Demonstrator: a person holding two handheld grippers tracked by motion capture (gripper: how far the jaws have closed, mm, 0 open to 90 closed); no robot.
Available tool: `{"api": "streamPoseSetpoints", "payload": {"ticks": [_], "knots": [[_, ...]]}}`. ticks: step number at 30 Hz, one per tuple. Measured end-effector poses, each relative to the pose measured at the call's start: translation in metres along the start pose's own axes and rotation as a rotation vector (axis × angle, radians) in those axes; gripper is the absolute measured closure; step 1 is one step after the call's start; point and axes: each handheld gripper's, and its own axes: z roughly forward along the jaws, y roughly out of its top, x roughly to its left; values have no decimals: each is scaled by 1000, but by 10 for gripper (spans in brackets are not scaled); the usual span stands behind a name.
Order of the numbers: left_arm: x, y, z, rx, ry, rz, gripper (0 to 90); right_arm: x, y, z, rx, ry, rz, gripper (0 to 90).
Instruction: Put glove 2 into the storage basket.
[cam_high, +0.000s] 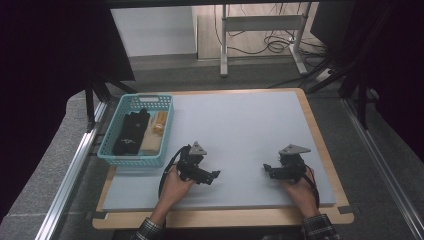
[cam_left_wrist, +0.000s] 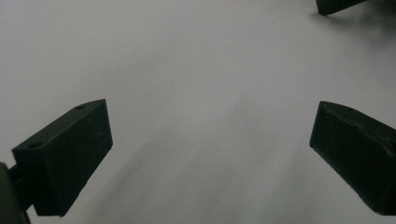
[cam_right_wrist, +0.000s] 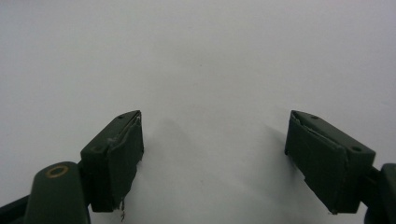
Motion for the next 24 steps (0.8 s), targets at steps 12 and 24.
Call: {"api": "streamPoseSetpoints", "payload": {"ticks": [12,24], "knots": [[-1,-24,8,50,14,-5,0,0,0,0,-1,0,-1,190],[-7,-30,12,61,69,44,0,0,0,0,0,0,1,189]]}}
